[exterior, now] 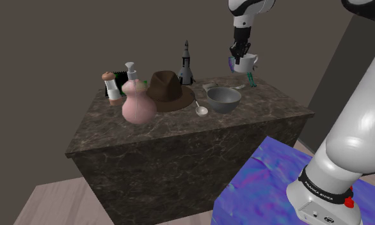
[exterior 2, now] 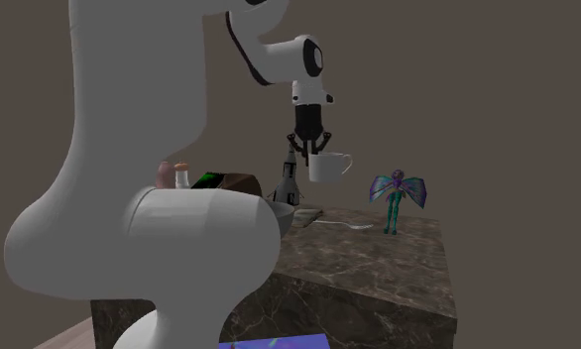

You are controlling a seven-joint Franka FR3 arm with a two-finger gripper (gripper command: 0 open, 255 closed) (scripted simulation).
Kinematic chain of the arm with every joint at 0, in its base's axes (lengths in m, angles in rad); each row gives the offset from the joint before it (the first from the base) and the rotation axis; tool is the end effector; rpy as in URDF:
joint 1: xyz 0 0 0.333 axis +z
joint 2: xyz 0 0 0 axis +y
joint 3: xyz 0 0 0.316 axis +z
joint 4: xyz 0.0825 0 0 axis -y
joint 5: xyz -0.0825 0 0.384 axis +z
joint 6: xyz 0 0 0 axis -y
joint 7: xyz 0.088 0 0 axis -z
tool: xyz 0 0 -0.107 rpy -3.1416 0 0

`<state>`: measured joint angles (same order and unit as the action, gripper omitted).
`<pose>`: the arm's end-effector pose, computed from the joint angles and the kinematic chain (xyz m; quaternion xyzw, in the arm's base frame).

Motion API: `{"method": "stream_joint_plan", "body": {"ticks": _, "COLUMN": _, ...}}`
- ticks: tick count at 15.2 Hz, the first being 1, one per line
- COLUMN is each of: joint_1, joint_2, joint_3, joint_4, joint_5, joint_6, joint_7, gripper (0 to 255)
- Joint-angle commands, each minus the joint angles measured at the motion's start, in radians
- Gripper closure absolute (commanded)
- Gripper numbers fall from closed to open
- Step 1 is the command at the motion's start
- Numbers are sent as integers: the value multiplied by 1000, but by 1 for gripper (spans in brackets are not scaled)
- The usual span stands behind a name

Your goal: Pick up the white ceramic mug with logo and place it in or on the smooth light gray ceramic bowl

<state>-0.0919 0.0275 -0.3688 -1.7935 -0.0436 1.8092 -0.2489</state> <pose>0.5099 -0.2549 0.5246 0.9946 -0.1004 -0.0138 0.0228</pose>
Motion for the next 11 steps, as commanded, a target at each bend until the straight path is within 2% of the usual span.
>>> {"method": "stream_joint_plan", "body": {"ticks": 1, "joint_1": 26, "joint_2": -42, "joint_3": 23, "joint_4": -42, "joint_5": -15, "joint_6": 0, "joint_7": 54, "gripper": 255}}
{"method": "stream_joint_plan", "body": {"ticks": 11, "joint_1": 131, "joint_2": -209, "joint_3": 161, "joint_4": -195, "joint_5": -43, "joint_6": -24, "joint_7": 307, "gripper": 255}}
